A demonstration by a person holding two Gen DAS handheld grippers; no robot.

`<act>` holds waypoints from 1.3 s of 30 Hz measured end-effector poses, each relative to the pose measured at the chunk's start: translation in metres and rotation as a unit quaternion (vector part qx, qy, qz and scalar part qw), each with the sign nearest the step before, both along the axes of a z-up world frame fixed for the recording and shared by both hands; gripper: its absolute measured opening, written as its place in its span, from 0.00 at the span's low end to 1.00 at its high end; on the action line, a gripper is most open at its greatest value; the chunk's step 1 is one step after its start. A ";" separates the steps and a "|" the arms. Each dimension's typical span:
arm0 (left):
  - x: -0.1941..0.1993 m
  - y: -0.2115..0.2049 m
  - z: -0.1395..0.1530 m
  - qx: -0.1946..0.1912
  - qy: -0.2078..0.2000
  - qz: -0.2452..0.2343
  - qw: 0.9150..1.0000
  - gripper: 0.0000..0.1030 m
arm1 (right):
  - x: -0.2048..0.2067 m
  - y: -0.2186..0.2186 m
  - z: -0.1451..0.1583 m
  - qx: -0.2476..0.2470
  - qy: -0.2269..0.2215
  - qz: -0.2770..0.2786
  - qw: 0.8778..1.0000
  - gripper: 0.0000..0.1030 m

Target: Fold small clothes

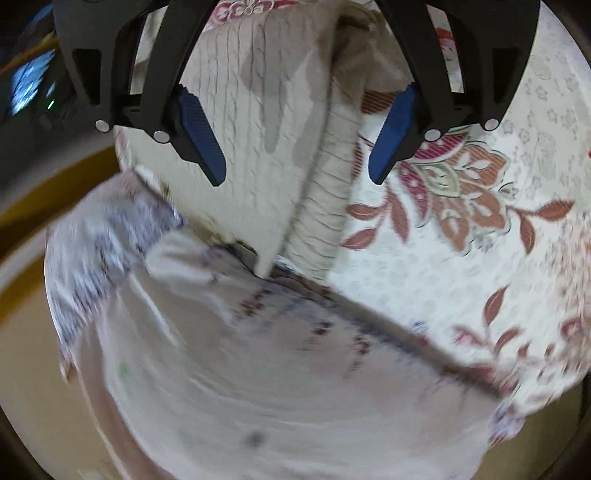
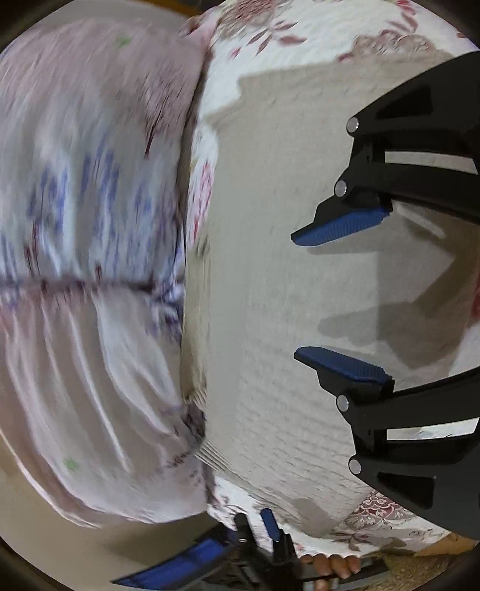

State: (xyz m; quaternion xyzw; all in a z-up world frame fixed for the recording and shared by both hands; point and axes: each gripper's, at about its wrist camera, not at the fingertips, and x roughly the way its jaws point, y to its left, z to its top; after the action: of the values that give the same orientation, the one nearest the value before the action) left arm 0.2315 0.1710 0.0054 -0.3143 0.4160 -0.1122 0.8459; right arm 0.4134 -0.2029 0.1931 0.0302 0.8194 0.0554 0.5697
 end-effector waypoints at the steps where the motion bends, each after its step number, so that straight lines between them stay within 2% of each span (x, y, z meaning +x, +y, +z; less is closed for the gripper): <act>1: 0.002 0.005 -0.004 -0.014 0.007 0.008 1.000 0.77 | -0.001 0.007 -0.004 0.003 0.001 0.007 1.000 0.57; 6: 0.005 0.010 -0.018 -0.054 0.027 0.017 0.998 0.77 | -0.008 0.024 -0.020 0.000 0.003 0.030 1.000 0.57; 8: 0.005 0.009 -0.018 -0.056 0.024 0.016 0.998 0.77 | -0.016 0.026 -0.027 -0.011 0.018 0.040 0.999 0.58; 11: 0.006 0.007 -0.019 -0.066 0.025 0.010 0.997 0.77 | -0.019 0.032 -0.025 -0.020 0.000 0.064 0.998 0.59; 16: 0.009 -0.001 -0.020 -0.084 0.029 -0.003 0.996 0.75 | -0.015 0.028 -0.026 -0.016 0.002 0.059 0.998 0.59; 19: 0.011 -0.007 -0.020 -0.080 0.031 -0.005 0.996 0.70 | -0.014 0.028 -0.027 -0.016 0.001 0.059 0.998 0.59; 24: 0.011 -0.009 -0.025 -0.083 0.043 -0.003 0.996 0.47 | -0.014 0.028 -0.028 -0.012 0.002 0.055 0.998 0.60; 28: 0.012 -0.013 -0.025 -0.065 0.049 -0.003 0.997 0.38 | -0.014 0.029 -0.027 -0.010 0.002 0.053 0.999 0.60; 29: 0.012 -0.015 -0.024 -0.056 0.051 -0.004 0.997 0.34 | -0.014 0.029 -0.027 -0.010 0.002 0.053 0.999 0.60; 30: 0.012 -0.016 -0.024 -0.050 0.053 -0.006 0.997 0.26 | -0.013 0.028 -0.027 -0.009 0.002 0.052 0.999 0.60; 32: 0.013 -0.020 -0.022 -0.044 0.053 -0.013 0.998 0.20 | -0.013 0.028 -0.027 -0.009 0.002 0.052 0.999 0.60; 34: 0.012 -0.021 -0.016 -0.051 0.044 -0.017 0.998 0.18 | -0.013 0.028 -0.027 -0.010 0.002 0.051 0.999 0.60; 39: 0.009 -0.034 0.023 -0.092 -0.022 -0.048 0.994 0.15 | -0.013 0.028 -0.027 -0.010 0.001 0.053 0.999 0.60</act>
State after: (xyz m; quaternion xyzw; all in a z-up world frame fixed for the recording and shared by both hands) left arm 0.2407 0.1371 0.0282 -0.3680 0.3994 -0.1972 0.8162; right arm 0.4006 -0.1744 0.1657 -0.0189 0.8212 0.0768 0.5651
